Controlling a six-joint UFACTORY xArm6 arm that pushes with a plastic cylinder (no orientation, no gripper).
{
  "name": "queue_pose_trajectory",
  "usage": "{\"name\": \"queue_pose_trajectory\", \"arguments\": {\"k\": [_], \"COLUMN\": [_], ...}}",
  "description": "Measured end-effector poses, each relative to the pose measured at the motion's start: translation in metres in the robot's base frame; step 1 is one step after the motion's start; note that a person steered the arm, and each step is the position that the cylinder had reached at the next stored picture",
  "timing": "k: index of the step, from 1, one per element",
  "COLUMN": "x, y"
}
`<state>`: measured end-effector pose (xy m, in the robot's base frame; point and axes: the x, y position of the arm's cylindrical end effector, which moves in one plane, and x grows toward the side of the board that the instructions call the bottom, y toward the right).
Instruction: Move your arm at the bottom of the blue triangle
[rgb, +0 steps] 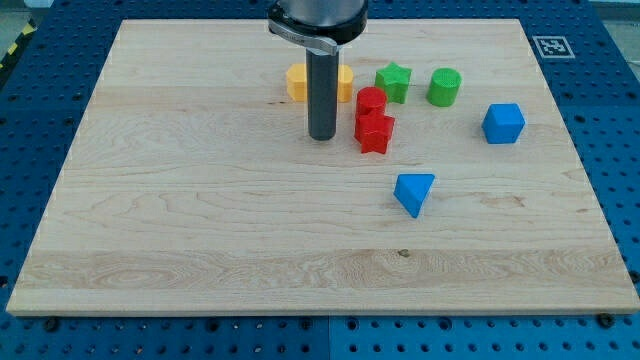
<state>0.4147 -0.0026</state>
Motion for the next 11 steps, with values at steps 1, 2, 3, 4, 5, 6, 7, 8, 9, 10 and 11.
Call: {"name": "queue_pose_trajectory", "arguments": {"k": [1,2,3,4,5,6,7,8,9,10,11], "x": [0.001,0.001,0.001,0.001,0.024,0.093,0.164,0.18,0.166,0.147,0.134], "y": [0.001,0.004,0.003,0.003,0.007,0.015,0.037,0.104,0.146,0.14,0.108]}}
